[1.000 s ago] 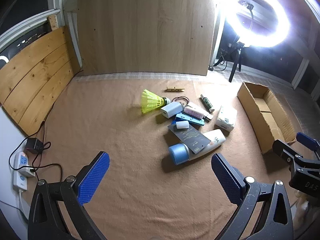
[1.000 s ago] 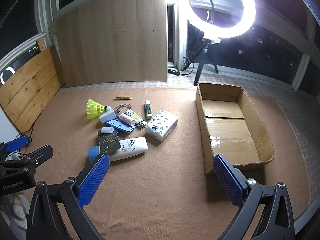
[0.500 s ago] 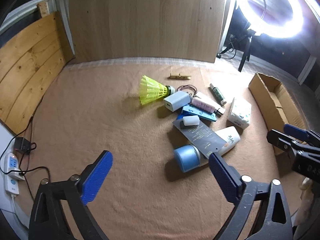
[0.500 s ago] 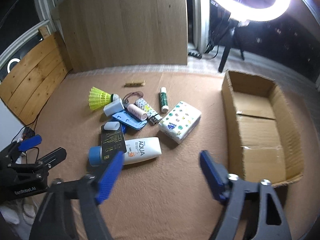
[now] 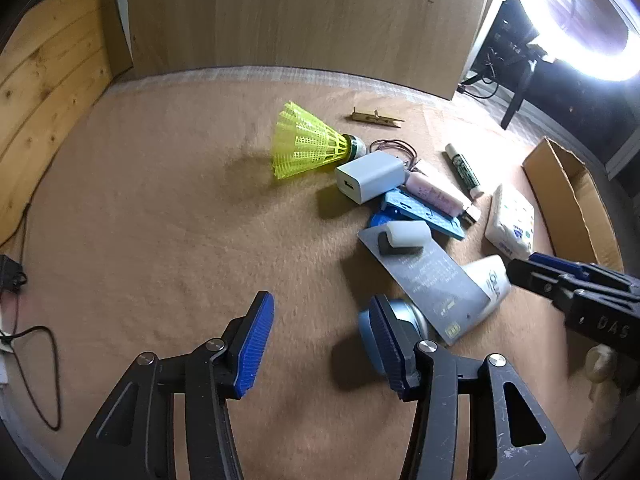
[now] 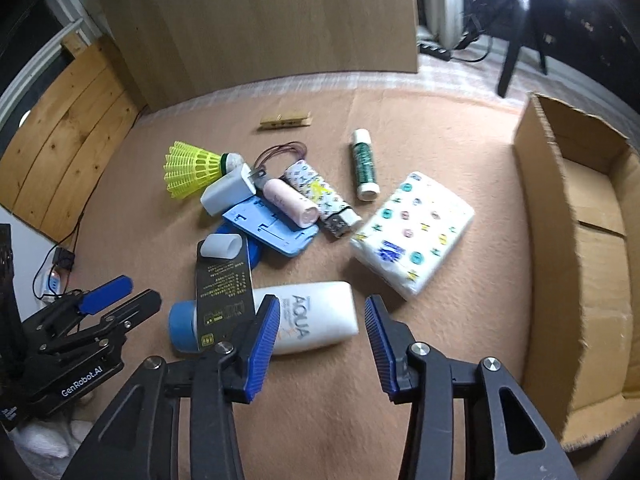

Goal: Organize objects
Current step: 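Lower the right tool onto the white AQUA sunscreen tube and close it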

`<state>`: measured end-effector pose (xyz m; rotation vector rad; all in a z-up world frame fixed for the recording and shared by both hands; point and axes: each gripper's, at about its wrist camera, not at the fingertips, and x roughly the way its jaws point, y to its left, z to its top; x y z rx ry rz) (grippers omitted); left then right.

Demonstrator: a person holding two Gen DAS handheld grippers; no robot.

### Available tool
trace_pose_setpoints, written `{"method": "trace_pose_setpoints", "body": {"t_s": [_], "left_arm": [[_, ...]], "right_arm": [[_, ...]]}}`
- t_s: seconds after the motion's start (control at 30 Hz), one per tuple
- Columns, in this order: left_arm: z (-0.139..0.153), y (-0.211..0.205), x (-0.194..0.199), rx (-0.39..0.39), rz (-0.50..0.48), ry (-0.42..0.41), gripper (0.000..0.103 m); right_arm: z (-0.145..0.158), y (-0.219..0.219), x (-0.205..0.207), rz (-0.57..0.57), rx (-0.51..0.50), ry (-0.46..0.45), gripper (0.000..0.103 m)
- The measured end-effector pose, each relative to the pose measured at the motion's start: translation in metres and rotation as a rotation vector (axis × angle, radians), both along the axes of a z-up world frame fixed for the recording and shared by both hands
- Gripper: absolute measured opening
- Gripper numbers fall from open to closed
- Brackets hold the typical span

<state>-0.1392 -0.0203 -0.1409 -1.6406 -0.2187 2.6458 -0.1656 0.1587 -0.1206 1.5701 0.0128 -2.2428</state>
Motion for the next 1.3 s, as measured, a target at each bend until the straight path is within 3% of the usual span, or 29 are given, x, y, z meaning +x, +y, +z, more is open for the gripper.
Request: {"method": "trace_pose_setpoints", "body": {"t_s": [0.23, 0.63, 1.3], "left_arm": [[-0.014, -0.004, -0.017, 0.051, 0.010, -0.028, 0.044], [-0.028, 0.014, -0.012, 0.113, -0.026, -0.083, 0.042], [-0.024, 0.078, 0.050, 0.121, -0.188, -0.097, 0.039]], "right_arm": [[-0.019, -0.008, -0.020, -0.002, 0.041, -0.046, 0.039], [-0.029, 0.005, -0.018, -0.002, 0.013, -0.117, 0.039], [-0.007, 0.035, 0.031, -0.037, -0.011, -0.022, 0.042]]}}
